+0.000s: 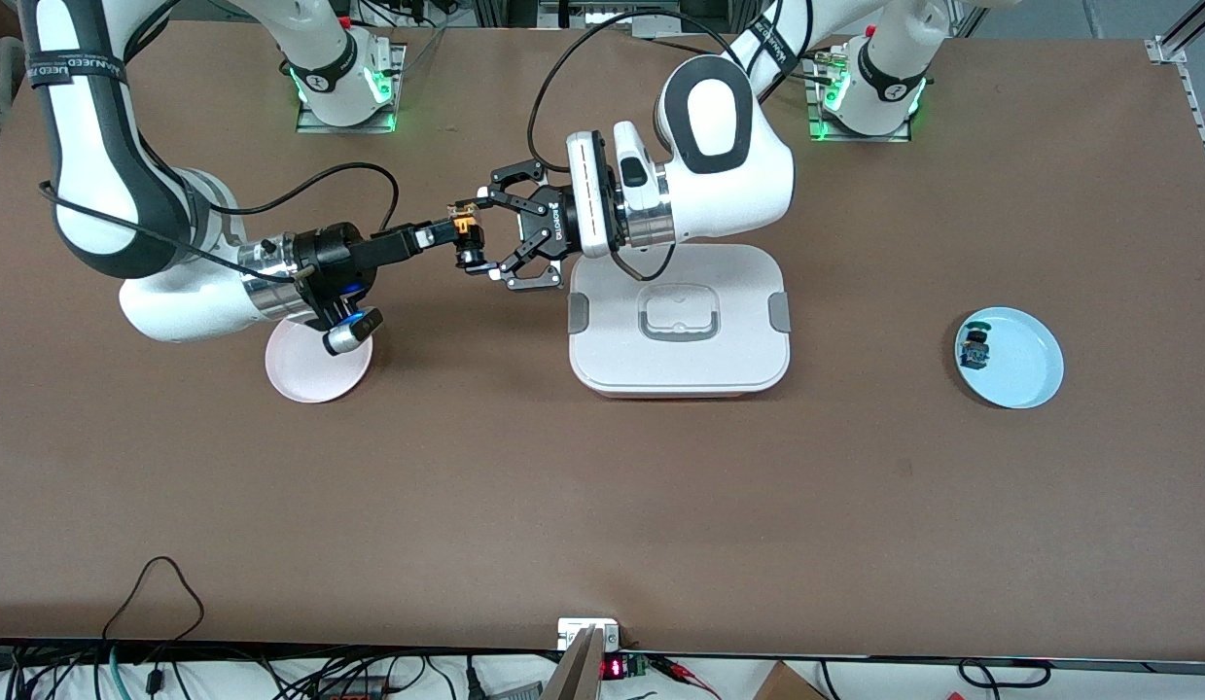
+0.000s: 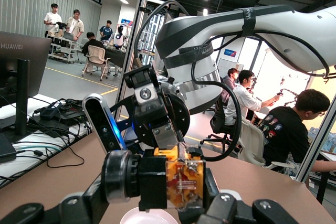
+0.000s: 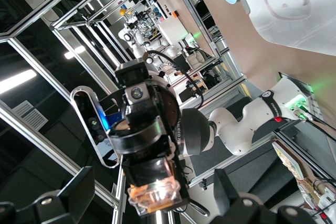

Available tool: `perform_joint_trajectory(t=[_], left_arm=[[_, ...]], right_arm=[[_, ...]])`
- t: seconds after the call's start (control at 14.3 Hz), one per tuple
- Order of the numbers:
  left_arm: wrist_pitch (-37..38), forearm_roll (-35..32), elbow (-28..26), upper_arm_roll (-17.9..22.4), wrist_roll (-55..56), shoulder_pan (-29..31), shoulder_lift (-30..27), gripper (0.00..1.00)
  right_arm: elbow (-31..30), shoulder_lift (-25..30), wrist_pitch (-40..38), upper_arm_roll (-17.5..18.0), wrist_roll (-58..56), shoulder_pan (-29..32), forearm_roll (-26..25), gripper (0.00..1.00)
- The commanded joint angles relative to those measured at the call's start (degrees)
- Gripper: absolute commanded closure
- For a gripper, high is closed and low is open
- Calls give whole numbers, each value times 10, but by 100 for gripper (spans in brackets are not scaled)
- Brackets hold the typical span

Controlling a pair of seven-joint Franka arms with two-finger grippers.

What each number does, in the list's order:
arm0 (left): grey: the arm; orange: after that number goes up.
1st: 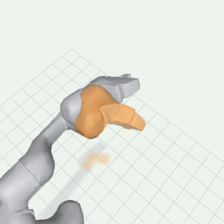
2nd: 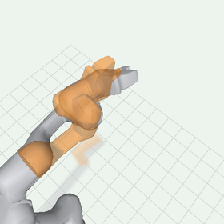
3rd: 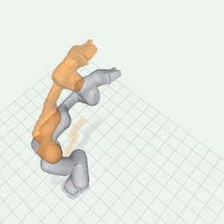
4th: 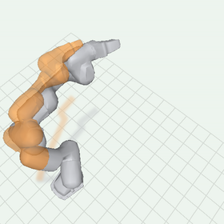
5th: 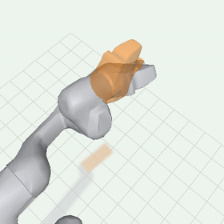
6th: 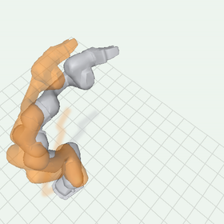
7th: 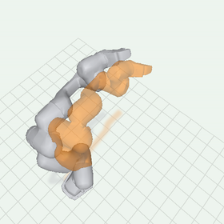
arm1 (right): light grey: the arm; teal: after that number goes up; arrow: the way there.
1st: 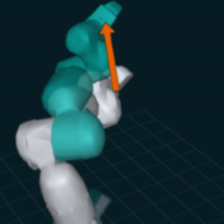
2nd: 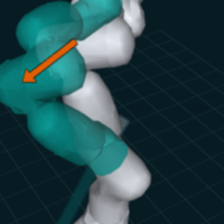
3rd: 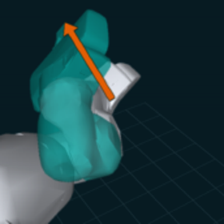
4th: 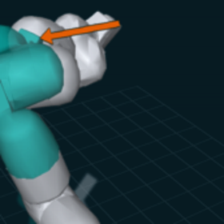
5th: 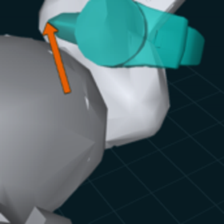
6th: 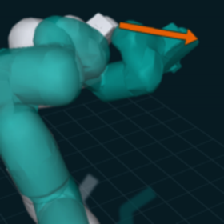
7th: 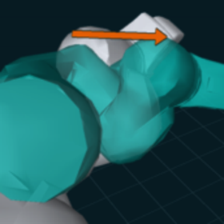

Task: Transfer orange switch to right arm and place
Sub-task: 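Close the right gripper on the switch held by the left gripper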

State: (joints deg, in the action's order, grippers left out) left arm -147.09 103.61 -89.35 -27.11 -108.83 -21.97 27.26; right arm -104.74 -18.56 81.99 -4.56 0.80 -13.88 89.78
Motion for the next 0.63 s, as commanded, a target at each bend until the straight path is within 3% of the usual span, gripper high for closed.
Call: perform_joint_trajectory(t=[0.0,0.56], left_arm=[[3,22,7,-3,-24,4,2,100],[3,22,8,-3,-24,4,3,100]], right_arm=[[1,-2,-2,-3,-18,-4,15,1],[-1,-3,-2,-3,-40,-12,16,8]])
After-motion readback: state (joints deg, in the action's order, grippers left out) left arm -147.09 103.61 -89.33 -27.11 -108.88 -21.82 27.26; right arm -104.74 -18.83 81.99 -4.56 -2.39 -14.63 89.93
